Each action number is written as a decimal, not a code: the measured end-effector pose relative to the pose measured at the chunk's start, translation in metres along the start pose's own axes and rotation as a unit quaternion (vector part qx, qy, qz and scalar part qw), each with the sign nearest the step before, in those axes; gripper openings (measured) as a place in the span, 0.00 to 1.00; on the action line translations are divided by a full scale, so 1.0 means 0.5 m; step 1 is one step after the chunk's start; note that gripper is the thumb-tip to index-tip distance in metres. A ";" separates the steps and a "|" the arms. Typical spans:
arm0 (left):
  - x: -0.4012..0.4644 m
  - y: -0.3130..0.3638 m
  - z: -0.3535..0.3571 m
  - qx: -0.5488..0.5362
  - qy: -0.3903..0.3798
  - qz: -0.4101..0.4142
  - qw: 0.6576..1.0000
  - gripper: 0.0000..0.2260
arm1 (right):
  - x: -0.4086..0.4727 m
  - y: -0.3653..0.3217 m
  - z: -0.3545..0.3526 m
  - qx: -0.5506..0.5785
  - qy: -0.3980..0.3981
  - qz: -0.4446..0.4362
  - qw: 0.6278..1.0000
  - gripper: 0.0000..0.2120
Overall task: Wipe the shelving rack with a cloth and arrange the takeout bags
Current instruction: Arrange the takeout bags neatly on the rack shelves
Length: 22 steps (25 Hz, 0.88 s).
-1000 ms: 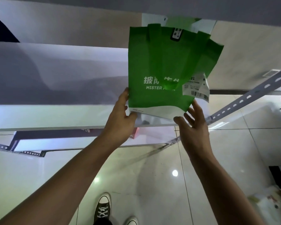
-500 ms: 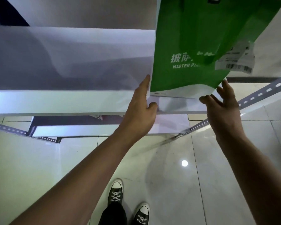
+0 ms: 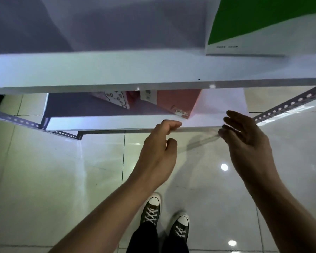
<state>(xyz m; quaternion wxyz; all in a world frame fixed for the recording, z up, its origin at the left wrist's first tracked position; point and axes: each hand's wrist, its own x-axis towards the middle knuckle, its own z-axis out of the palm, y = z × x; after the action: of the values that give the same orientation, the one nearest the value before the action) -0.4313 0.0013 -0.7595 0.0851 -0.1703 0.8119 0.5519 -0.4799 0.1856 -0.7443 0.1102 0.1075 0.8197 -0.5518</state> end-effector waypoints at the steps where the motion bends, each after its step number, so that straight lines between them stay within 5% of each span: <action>1: 0.015 -0.024 0.001 0.000 0.001 -0.013 1.000 0.21 | 0.013 0.021 0.021 -0.007 -0.003 0.009 1.000 0.20; 11: 0.160 -0.171 -0.009 0.005 0.043 -0.036 0.998 0.17 | 0.222 0.142 0.220 -0.006 0.036 0.055 0.998 0.23; 19: 0.184 -0.221 -0.040 0.015 0.031 -0.058 0.998 0.17 | 0.321 0.159 0.271 0.013 0.173 0.071 0.982 0.16; 22: 0.196 -0.230 -0.058 0.025 0.040 -0.051 0.998 0.16 | 0.349 0.160 0.279 0.023 0.147 0.092 0.985 0.13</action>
<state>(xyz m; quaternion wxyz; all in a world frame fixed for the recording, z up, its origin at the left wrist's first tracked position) -0.4783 -0.0816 -0.8801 0.0850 -0.2307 0.8183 0.5195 -0.6139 0.0950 -0.9180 0.0361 0.2650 0.8005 -0.5364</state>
